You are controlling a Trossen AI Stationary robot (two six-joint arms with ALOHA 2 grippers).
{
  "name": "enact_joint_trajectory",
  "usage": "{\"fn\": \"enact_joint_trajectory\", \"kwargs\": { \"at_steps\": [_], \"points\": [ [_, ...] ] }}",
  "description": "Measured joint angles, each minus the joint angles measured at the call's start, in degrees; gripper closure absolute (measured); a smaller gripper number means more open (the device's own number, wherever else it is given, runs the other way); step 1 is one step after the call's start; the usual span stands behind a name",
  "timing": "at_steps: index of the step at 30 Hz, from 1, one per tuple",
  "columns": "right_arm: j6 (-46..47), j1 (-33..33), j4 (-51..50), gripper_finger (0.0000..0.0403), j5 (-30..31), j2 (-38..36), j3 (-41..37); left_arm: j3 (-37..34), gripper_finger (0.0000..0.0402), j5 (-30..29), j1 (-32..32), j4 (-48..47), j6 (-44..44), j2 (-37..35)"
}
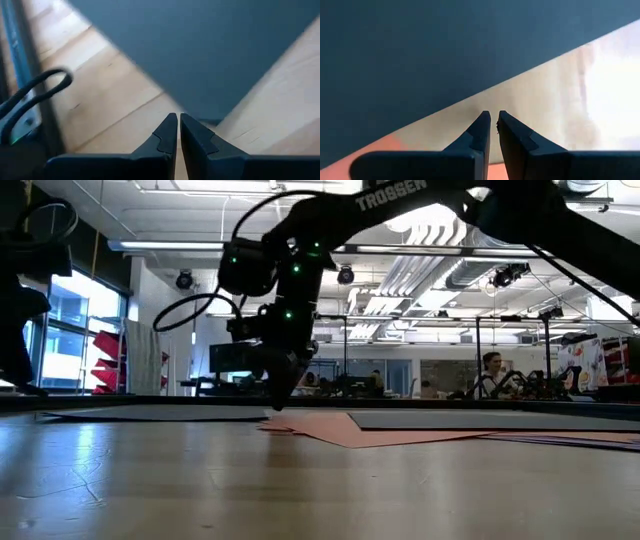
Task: Organize paper
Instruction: Stack the right black paper on top of the left black paper
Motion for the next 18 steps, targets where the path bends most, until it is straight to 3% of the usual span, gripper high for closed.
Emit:
{"fn": "enact_joint_trajectory", "kwargs": {
  "at_steps": [2, 6, 12, 18],
  "points": [
    [-1.46, -0.58, 1.45, 0.038, -1.22, -0.3, -0.96, 0.02, 0.0402, -3.41, -0.35, 2.52, 0.8, 0.0],
    [-5.87, -0.53, 9.56, 0.038, -10.13, -1.87, -4.96, 0.04, 0.0402, -3.8, -0.44, 4.83, 3.36, 0.0],
    [-6.55, -1.72, 21.47, 0.038, -7.09, -2.73, -6.96, 0.04, 0.0402, -4.41, -0.97, 7.17, 4.55, -0.02],
    [-1.61, -5.52, 27.54, 0.038, -7.14, -2.69, -6.96, -2.27, 0.0402, -5.71, 0.58, 12.61, 9.4, -0.02]
  ]
}}
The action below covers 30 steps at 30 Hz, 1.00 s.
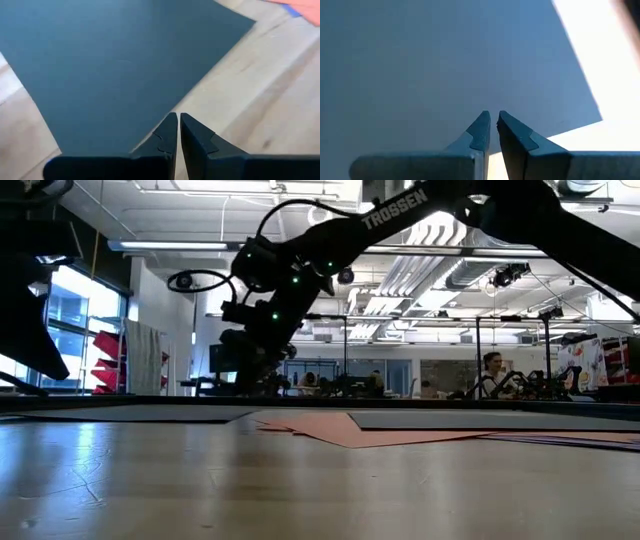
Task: Organize paper
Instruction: Stack the right black paper on top of the left black paper
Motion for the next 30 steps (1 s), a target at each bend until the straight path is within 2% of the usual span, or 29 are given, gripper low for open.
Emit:
{"fn": "enact_joint_trajectory", "kwargs": {
  "at_steps": [6, 12, 16, 23, 27, 30],
  "points": [
    [4.29, -1.66, -0.04, 0.038, -2.09, 1.9, -0.39, -3.32, 0.0402, 3.65, 2.05, -0.53, -0.92, 0.0],
    [1.48, 2.57, -2.98, 0.0391, -3.48, 3.2, -0.13, -2.13, 0.0402, 4.94, 3.09, -5.3, -0.94, -0.74],
    [0.38, 5.6, -4.27, 0.04, -1.48, 3.21, -0.11, 0.75, 0.0402, 6.55, 3.09, -9.75, -0.17, -0.76],
    [5.69, 8.55, -4.36, 0.0401, 0.55, 2.83, -0.21, 8.56, 0.0402, 8.74, 2.48, -17.97, 2.45, -0.79],
    [6.41, 8.77, -3.36, 0.0401, 1.85, 0.97, -0.48, 14.29, 0.0402, 8.74, -0.53, -23.12, 2.67, -0.79],
    [6.06, 7.61, -1.87, 0.0401, 1.96, -1.4, -0.43, 16.63, 0.0402, 7.47, -3.73, -21.51, 5.09, -0.8]
  ]
}}
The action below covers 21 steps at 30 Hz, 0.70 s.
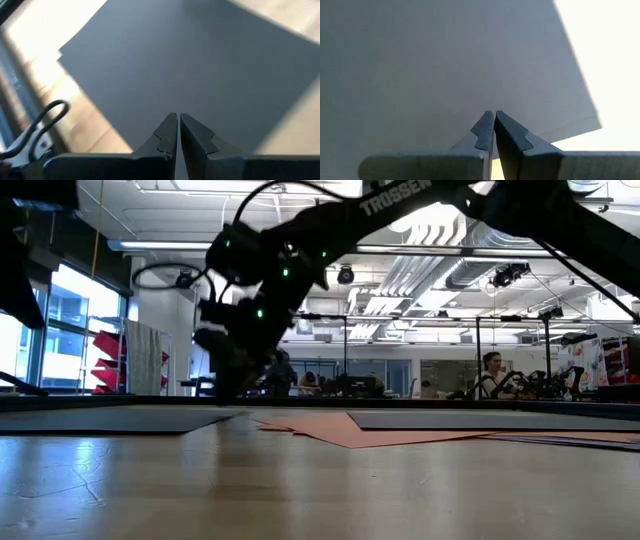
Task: Organize paper
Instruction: Stack the right black paper on top of the left black paper
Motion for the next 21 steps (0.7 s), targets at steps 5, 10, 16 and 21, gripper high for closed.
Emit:
{"fn": "enact_joint_trajectory", "kwargs": {
  "at_steps": [5, 10, 16, 21],
  "points": [
    [2.31, -4.7, 1.73, 0.0402, -1.79, -0.27, 0.08, -1.3, 0.0402, -0.9, -4.31, 17.75, 8.23, 0.68],
    [5.79, -7.87, 2.7, 0.0402, -2.24, 0.7, 0.13, -6.1, 0.0402, 0.86, -6.38, 40.35, 15.97, 4.51],
    [7.02, -8.81, 2.3, 0.0402, -2.29, 2.89, 0.06, -8.17, 0.0402, 7.19, -4.83, 39.77, 13.34, 9.72],
    [7.02, -8.34, 1.61, 0.0402, -2.07, 4.29, 0.15, -7.99, 0.0402, 8.65, -4.17, 38.26, 12.35, 10.98]
  ]
}}
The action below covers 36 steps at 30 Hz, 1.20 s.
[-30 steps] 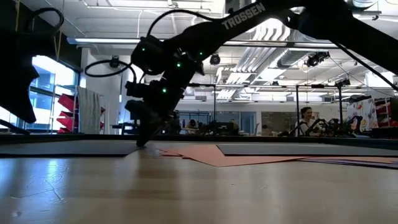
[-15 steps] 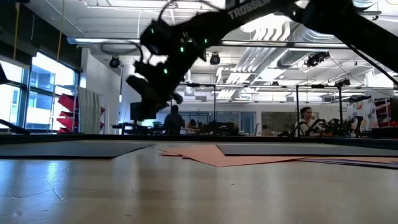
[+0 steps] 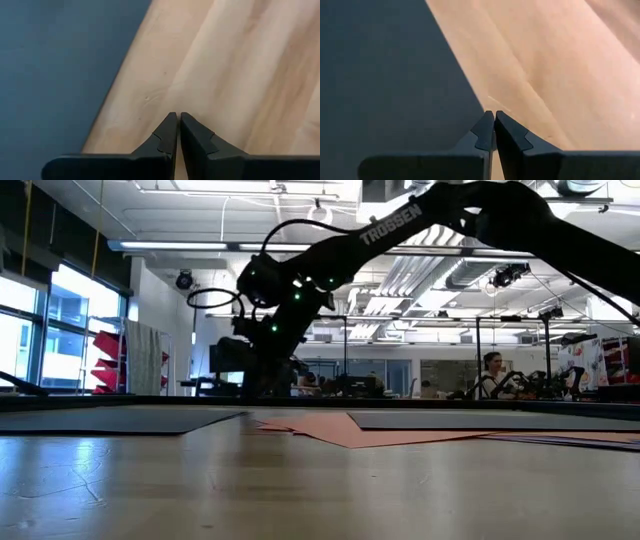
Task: Organize paper
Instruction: Stack the right black paper on top of the left black paper
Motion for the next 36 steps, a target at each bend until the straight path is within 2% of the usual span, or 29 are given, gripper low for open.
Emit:
{"fn": "enact_joint_trajectory", "kwargs": {
  "at_steps": [9, 14, 18, 21, 25, 27, 29, 31, 36],
  "points": [
    [-1.91, 1.12, -3.27, 0.0402, 0.24, 0.08, 0.13, -0.08, 0.0402, -0.31, 0.04, -0.78, 0.79, -0.8],
    [-2.6, 1.8, -3.21, 0.0402, 0.77, -0.04, 0.13, 2.37, 0.0402, 0.55, 0.07, -2.21, 2.21, -2.26],
    [-3.07, 2.54, -4.81, 0.0402, 6.05, -0.93, -0.03, 6.33, 0.0402, -1.33, -0.15, -8.93, 1.52, -3.23],
    [-4.12, 3.09, -5.84, 0.0402, 8.11, -2.17, -0.07, 10.44, 0.0402, -4.14, -0.11, -19.08, -3.84, -3.34],
    [-4.57, 3.84, -9.58, 0.0401, 7.42, -3.71, 0.07, 12.99, 0.0402, -7.47, 1.12, -37.22, -19.61, -3.41],
    [-5.01, 4.27, -12.91, 0.0401, 6.31, -3.7, 0.0, 12.98, 0.0402, -6.07, 2.38, -46.03, -27.89, -3.41],
    [-5.11, 4.84, -15.5, 0.0401, 4.61, -3.63, -0.04, 12.22, 0.0402, -1.71, 3.78, -52.97, -32.93, -3.41],
    [-5.17, 5.36, -17.59, 0.0401, 3.0, -3.65, -0.03, 10.95, 0.0402, 1.68, 5.52, -54.78, -34.23, -3.63],
    [-5.42, 6.36, -19.83, 0.0401, 2.4, -3.66, -0.04, 2.28, 0.0402, 6.29, 10.71, -49.35, -33.98, -6.64]
  ]
}}
